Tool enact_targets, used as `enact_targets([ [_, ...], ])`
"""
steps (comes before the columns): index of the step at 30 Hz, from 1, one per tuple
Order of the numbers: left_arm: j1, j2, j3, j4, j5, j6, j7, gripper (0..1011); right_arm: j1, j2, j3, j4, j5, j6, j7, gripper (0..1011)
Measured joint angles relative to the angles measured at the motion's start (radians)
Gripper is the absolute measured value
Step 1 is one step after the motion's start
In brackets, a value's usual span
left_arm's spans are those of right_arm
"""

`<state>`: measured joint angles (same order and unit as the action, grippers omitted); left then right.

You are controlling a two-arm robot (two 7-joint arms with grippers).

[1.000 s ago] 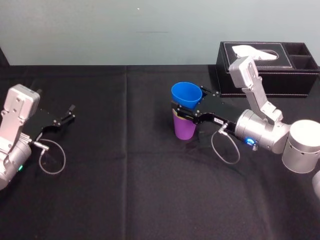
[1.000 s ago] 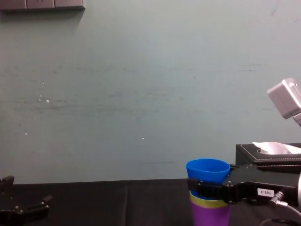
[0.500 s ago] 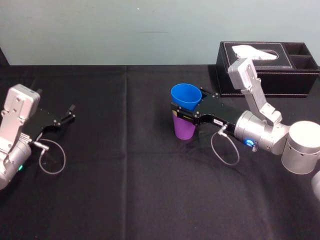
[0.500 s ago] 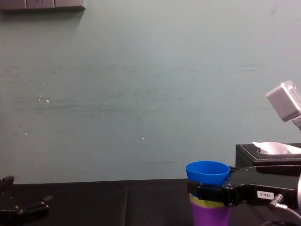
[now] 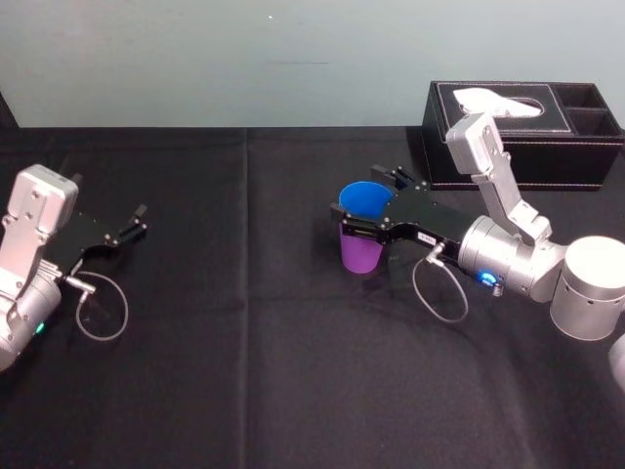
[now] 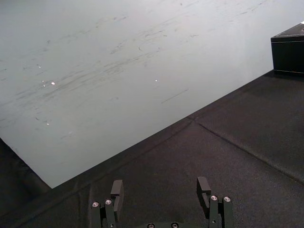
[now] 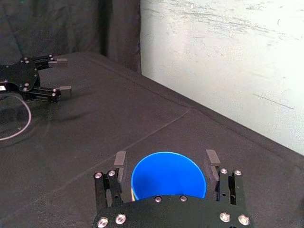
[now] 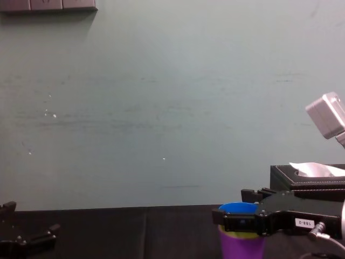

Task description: Stack the three plastic cups sequentially using one hand.

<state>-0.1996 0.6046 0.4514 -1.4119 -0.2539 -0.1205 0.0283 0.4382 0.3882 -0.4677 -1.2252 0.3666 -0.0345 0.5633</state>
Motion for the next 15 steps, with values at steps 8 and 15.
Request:
enact_targets([
  [8,0.0,0.0,0.0,0.0,0.0,0.0,0.0,1011,0.0,0.0,0.0,-0.001,0.0,0.001,0.0,1000],
  [15,0.0,0.0,0.0,0.0,0.0,0.0,0.0,1011,-0.048,0.017,0.033,-0.071,0.012,-0.017,-0.027,1000],
])
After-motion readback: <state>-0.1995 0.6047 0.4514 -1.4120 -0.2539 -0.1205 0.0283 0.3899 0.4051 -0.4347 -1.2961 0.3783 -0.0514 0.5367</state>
